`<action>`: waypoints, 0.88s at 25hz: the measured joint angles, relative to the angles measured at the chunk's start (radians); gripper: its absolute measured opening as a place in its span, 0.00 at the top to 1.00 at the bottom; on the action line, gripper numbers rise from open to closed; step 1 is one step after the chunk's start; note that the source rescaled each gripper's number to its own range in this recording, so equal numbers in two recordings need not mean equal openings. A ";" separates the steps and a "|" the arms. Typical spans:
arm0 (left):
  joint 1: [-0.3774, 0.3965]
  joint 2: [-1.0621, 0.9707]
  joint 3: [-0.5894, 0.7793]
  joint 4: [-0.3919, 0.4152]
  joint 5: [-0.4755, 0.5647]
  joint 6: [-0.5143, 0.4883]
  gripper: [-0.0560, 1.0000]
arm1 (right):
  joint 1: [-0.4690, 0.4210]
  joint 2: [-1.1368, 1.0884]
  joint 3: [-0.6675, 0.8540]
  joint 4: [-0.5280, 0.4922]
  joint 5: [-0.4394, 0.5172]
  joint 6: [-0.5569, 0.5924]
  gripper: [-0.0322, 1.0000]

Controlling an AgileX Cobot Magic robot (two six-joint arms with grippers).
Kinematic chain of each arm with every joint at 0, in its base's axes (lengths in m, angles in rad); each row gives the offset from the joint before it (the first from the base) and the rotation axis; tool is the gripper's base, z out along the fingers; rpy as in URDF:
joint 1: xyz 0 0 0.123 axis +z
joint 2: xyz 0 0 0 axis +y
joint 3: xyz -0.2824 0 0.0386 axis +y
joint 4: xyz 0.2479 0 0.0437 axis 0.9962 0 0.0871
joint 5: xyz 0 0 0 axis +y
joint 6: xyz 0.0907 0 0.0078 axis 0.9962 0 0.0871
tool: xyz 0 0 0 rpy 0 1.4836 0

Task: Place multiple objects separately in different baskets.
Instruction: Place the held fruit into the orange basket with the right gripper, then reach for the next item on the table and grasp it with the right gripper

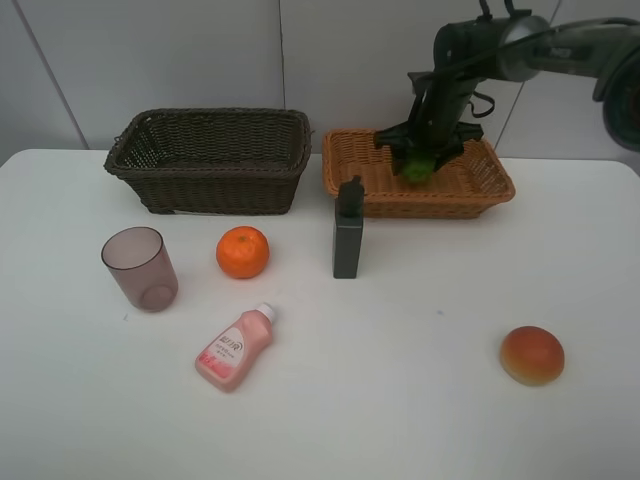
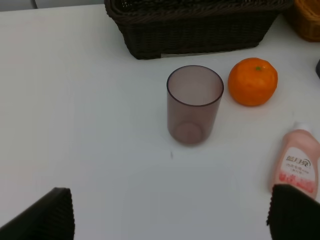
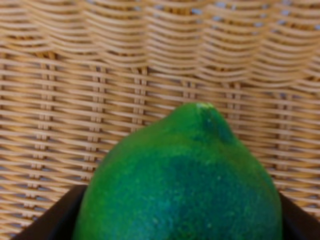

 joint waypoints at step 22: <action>0.000 0.000 0.000 0.000 0.000 0.000 0.00 | 0.003 -0.048 0.000 0.001 0.089 0.000 0.02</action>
